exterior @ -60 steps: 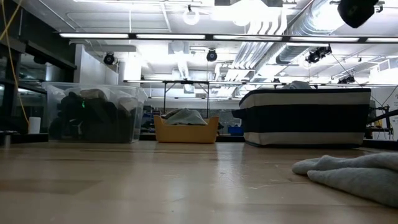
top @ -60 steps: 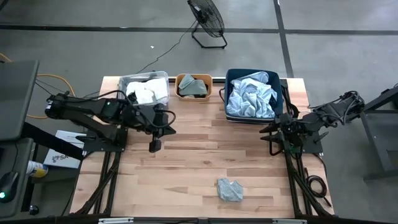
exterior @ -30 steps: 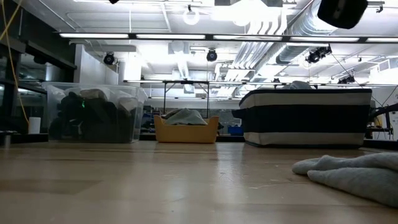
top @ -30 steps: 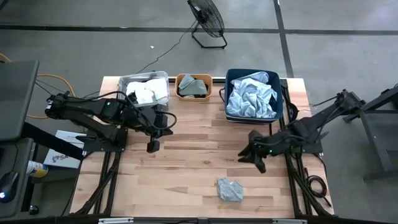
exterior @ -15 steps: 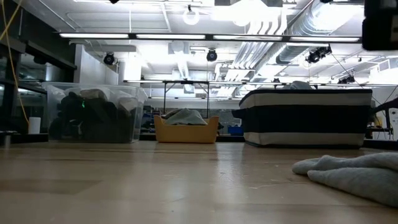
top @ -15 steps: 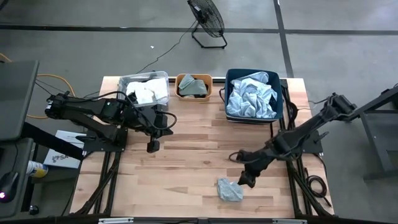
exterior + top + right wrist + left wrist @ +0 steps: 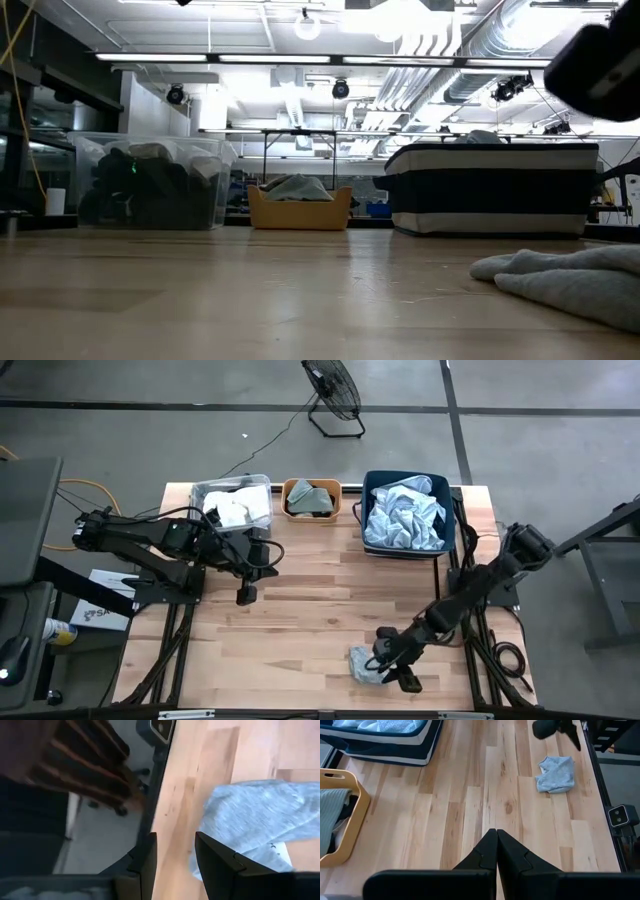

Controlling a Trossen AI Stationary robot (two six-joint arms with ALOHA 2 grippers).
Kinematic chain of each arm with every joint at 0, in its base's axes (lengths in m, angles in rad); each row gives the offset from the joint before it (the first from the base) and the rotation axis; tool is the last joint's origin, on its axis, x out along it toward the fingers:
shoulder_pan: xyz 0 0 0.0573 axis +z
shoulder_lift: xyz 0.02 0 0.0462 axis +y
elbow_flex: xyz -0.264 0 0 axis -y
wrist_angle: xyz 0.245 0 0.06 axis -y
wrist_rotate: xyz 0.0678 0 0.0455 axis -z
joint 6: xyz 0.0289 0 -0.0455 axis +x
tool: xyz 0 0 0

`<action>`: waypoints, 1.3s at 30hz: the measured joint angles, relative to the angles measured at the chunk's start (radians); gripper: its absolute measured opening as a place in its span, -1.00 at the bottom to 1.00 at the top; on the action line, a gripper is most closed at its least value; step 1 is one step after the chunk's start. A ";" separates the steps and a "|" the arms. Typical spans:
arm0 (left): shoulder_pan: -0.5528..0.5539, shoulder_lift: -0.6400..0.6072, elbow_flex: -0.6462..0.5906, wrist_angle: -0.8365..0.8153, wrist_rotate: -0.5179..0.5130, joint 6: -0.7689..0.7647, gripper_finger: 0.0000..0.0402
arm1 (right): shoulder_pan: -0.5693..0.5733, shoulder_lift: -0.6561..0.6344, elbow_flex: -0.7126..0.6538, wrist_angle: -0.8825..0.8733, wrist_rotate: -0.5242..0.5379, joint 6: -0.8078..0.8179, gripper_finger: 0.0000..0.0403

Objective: Pick & Place Cloths
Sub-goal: Put the light gray sock into the yellow bin

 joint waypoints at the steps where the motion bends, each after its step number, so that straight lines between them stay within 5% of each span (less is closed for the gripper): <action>1: 0.000 0.000 0.000 0.000 0.000 0.000 -1.00 | 0.002 0.015 0.000 0.004 0.000 -0.032 -0.38; 8: 0.000 0.000 0.000 -0.001 0.000 0.000 -1.00 | 0.006 0.085 0.058 -0.002 0.032 -0.253 -0.38; 18: 0.000 0.000 0.000 -0.002 0.004 0.000 -1.00 | -0.020 0.135 0.092 -0.211 0.176 -0.352 -0.35; 24: 0.000 0.000 0.000 -0.005 0.004 0.000 -1.00 | -0.021 0.176 0.092 -0.200 0.104 -0.501 -0.10; 32: 0.000 0.000 0.000 -0.008 0.004 0.000 -1.00 | -0.021 0.217 0.092 -0.151 0.139 -0.639 0.29; 39: 0.000 0.001 0.000 -0.013 0.003 0.000 -1.00 | -0.022 0.280 0.093 -0.094 0.134 -0.746 0.17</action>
